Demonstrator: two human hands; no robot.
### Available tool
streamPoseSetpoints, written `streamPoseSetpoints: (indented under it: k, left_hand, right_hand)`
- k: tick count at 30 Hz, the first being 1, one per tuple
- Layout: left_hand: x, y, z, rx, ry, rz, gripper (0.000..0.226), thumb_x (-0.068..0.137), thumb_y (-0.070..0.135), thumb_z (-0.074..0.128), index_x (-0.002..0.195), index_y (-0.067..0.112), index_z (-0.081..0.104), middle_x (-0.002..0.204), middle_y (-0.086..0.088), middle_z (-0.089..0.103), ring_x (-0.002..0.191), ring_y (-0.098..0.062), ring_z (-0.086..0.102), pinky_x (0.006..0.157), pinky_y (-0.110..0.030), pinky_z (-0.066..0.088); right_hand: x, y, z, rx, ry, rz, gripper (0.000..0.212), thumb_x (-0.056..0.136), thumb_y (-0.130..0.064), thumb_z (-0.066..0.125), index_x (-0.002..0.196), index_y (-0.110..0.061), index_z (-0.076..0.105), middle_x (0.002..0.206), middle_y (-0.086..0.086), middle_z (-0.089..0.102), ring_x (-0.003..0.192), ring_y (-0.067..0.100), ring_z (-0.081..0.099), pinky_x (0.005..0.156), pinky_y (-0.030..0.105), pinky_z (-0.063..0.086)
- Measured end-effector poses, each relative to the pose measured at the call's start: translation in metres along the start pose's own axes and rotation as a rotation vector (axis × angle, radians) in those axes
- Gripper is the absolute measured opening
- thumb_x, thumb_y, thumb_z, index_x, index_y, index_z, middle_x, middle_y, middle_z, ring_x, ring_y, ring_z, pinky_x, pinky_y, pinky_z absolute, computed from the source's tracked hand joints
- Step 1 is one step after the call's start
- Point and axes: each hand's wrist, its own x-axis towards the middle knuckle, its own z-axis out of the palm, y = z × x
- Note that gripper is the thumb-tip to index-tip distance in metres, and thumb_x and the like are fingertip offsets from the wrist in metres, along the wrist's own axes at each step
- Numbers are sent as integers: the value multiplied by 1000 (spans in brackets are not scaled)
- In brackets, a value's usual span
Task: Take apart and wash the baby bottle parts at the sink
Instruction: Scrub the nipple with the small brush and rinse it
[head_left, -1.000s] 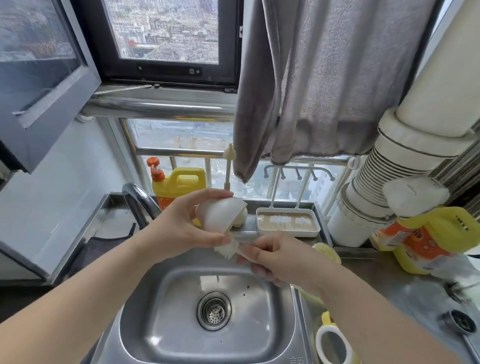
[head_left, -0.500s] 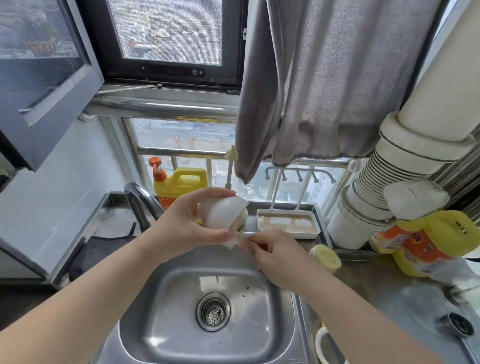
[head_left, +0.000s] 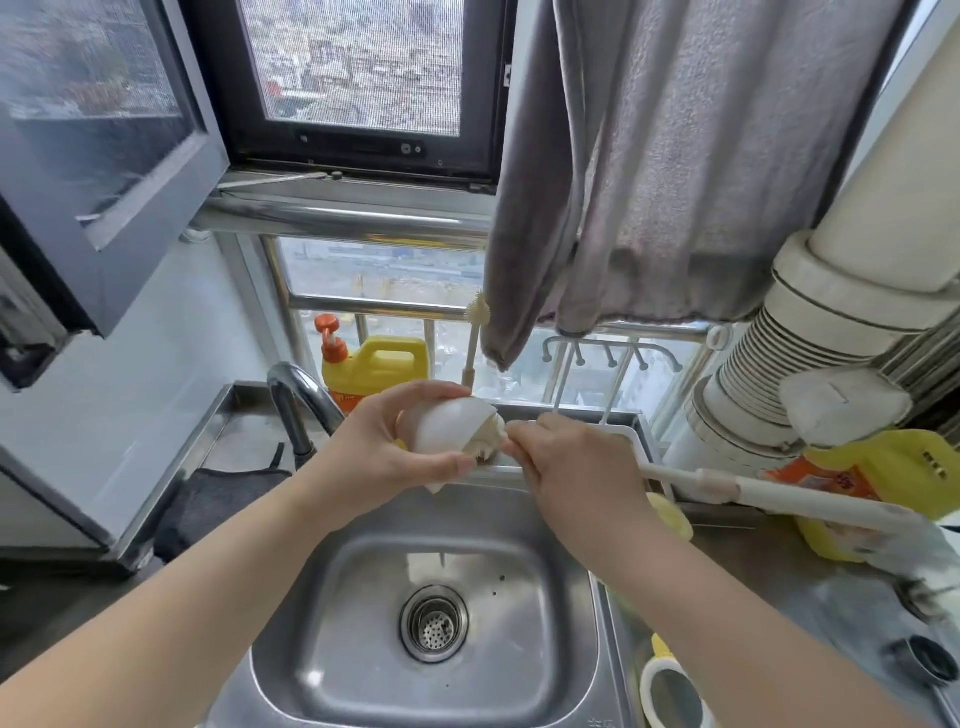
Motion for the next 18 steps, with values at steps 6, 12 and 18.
streamPoseSetpoints:
  k: [6,12,18]
  left_hand:
    - [-6,5,-5,-100,45,50,53,49,24,87,100,31,72,100,6,69,86,-14,69,66,-25,57]
    - [-7,11,-11,-141,6,73,52,50,25,85,100,28,72,97,8,69,86,-13,68,69,-23,55]
    - [-10,5,-9,-211,52,4,56,40,34,91,93,31,73,94,4,71,82,-17,69,65,-24,56]
  right_hand:
    - [-2,-12,3,973,-522,274,30,95,-29,55,68,-26,68,54,-6,44,51,12,35,52,29,28]
    - [-6,-18,-10,1509,-891,462,28,94,-37,51,87,-14,66,55,-5,42,46,8,27,42,15,22]
    - [5,-8,-8,199,-197,7,22,95,-29,53,76,-23,64,62,-5,51,60,19,55,51,28,32]
